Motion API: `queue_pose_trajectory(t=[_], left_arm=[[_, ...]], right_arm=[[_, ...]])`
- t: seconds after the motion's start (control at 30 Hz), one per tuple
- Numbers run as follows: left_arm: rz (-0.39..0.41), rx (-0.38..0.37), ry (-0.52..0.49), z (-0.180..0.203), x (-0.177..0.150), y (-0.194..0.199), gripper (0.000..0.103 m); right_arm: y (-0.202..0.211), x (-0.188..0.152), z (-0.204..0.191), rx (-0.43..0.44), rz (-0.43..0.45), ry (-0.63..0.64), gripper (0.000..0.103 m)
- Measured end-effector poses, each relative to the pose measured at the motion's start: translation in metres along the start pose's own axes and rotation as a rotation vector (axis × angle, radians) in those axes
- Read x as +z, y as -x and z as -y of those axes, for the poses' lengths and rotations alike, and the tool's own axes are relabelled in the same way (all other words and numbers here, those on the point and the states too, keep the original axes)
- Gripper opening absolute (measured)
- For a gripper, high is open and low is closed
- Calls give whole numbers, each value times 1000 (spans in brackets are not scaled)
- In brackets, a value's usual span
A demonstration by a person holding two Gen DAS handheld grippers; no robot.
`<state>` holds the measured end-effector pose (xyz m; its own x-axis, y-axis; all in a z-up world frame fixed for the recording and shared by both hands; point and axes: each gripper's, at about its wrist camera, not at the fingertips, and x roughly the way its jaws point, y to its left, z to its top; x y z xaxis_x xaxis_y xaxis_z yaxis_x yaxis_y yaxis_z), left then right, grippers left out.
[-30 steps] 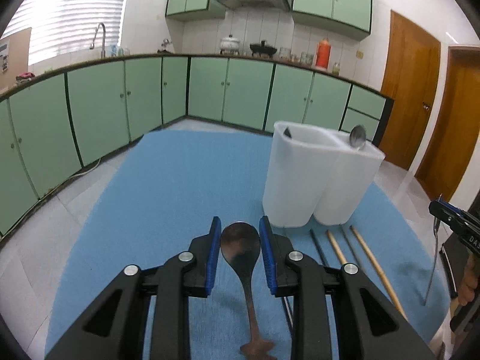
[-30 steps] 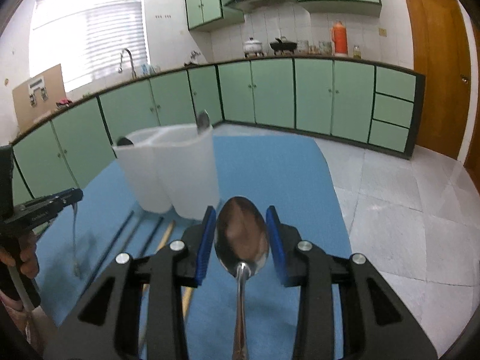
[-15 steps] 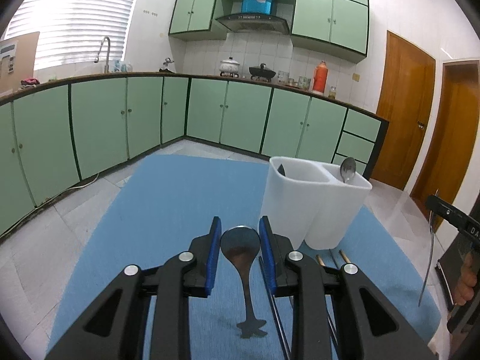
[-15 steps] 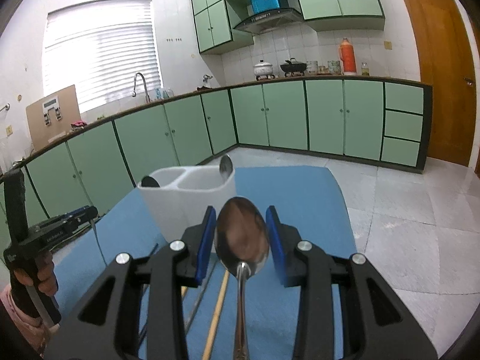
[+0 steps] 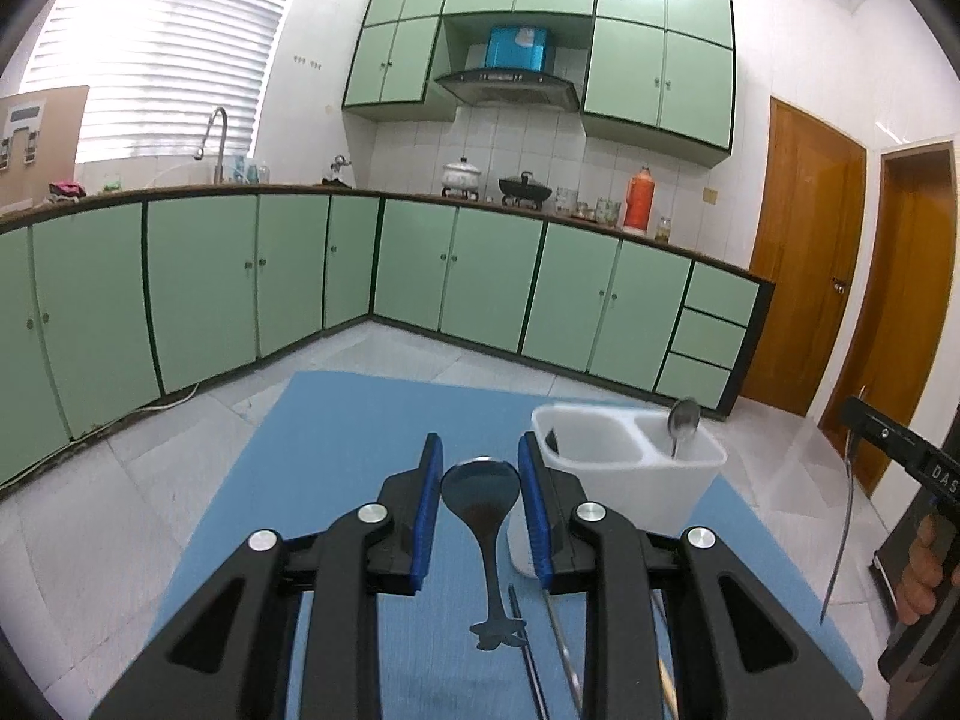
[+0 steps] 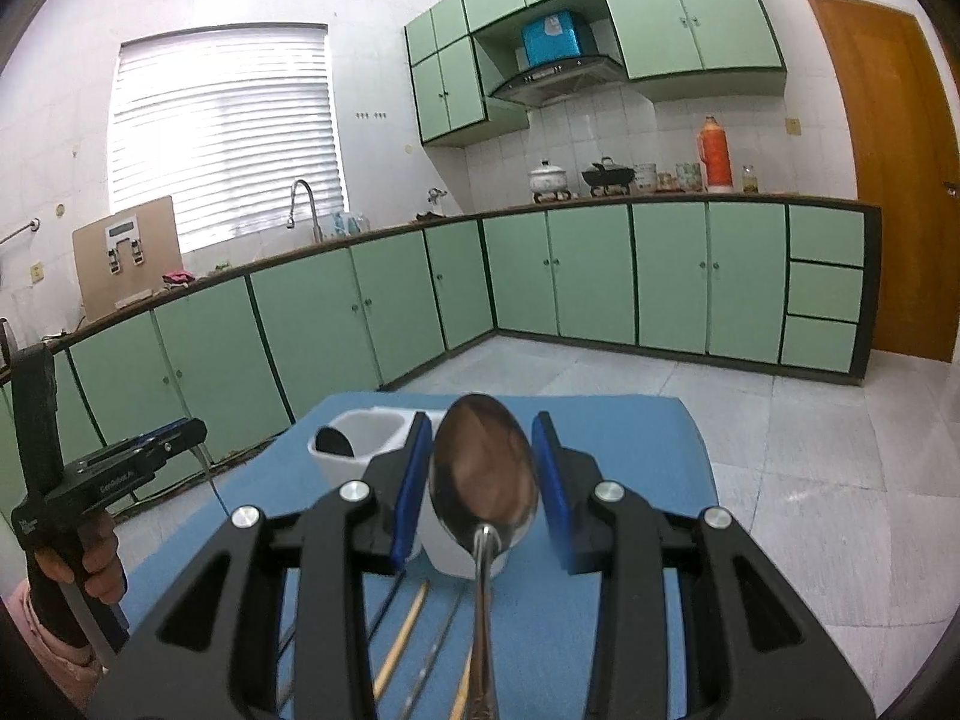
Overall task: Organize utensils
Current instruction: 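Lift both spoons and carry them over the white utensil holder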
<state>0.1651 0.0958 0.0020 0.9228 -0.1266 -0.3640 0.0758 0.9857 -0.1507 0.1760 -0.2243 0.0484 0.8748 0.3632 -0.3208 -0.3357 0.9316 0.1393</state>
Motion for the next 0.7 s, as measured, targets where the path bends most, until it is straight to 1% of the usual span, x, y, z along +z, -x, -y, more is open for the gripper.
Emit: queue_pose_trajectory(t=[0.13, 0.2, 0.4, 0.53, 0.7], left_arm=[[32, -12, 6, 1, 18, 5, 26], [62, -17, 2, 4, 28, 10, 26], [154, -41, -19, 17, 71, 18, 26], [182, -70, -48, 34, 95, 6, 26], [178, -95, -77, 55, 108, -23, 26]], right_arm=[[-1, 18, -4, 15, 40, 7, 33], [-3, 28, -5, 24, 63, 5, 33], [-18, 61, -11, 38, 132, 13, 33], [-37, 79, -10, 38, 184, -7, 33], [-69, 93, -3, 18, 221, -34, 33]])
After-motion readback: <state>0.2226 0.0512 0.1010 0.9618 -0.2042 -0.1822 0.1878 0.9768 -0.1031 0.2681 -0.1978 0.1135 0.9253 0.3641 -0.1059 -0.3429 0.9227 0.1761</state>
